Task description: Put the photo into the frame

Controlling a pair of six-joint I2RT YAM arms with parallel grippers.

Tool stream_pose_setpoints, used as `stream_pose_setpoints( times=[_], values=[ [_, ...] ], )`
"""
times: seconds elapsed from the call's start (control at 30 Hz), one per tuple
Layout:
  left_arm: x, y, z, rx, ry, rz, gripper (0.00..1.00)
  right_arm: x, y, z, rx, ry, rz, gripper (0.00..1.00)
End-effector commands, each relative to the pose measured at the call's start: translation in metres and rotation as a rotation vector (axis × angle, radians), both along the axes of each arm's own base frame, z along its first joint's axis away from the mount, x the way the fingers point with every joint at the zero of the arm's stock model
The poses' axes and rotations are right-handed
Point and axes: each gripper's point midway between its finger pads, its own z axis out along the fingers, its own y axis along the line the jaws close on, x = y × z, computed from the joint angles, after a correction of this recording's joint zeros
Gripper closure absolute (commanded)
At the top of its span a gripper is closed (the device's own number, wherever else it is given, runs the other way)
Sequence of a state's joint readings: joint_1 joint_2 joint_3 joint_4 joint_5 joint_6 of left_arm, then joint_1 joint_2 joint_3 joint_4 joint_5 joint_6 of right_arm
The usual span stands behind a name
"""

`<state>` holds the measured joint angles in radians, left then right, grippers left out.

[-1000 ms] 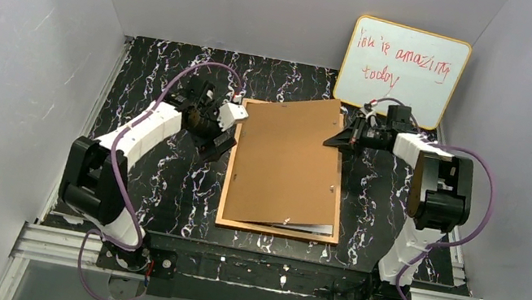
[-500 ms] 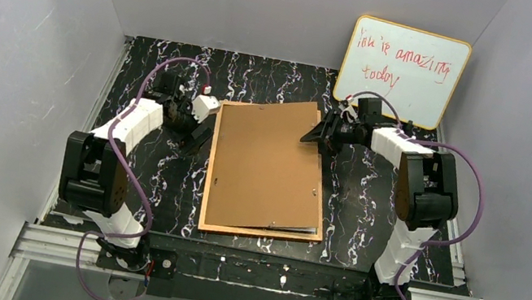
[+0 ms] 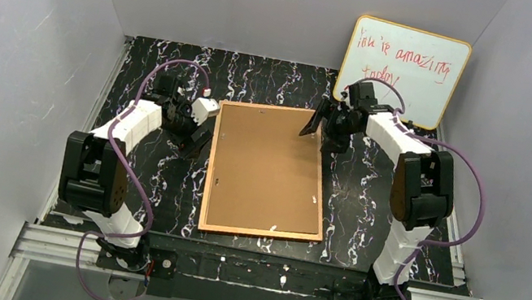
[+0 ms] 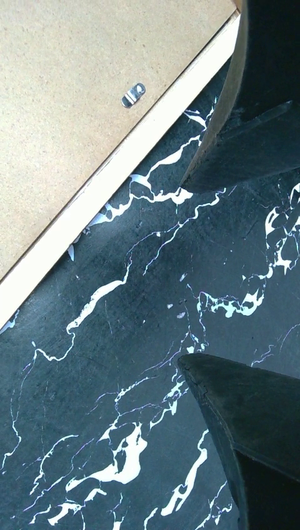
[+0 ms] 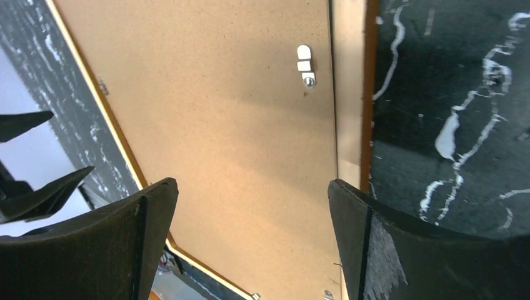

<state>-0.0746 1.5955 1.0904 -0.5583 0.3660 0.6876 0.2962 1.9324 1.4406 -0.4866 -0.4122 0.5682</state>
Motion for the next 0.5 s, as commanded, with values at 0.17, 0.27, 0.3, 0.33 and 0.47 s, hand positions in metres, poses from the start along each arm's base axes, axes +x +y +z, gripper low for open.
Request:
stream_pose_setpoints(
  times=[0.17,0.27,0.3,0.33,0.47],
  values=[
    [-0.014,-0.006,0.004,-0.061,0.041,0.025,0.02,0.007,-0.021,0.030,-0.148,-0.077,-0.048,0.01],
    [-0.018,-0.011,0.003,-0.094,0.059,0.037,0.02,0.010,-0.020,0.045,-0.126,-0.131,-0.064,0.01],
    [-0.020,-0.013,0.002,-0.103,0.067,0.041,0.02,0.015,-0.017,0.052,-0.102,-0.171,-0.078,0.01],
    [-0.022,-0.014,0.000,-0.111,0.078,0.047,0.02,0.014,-0.017,0.052,-0.074,-0.170,-0.087,0.01],
    [-0.027,-0.017,-0.005,-0.132,0.108,0.070,0.02,0.005,-0.008,0.043,0.026,-0.111,-0.075,0.01]
  ],
)
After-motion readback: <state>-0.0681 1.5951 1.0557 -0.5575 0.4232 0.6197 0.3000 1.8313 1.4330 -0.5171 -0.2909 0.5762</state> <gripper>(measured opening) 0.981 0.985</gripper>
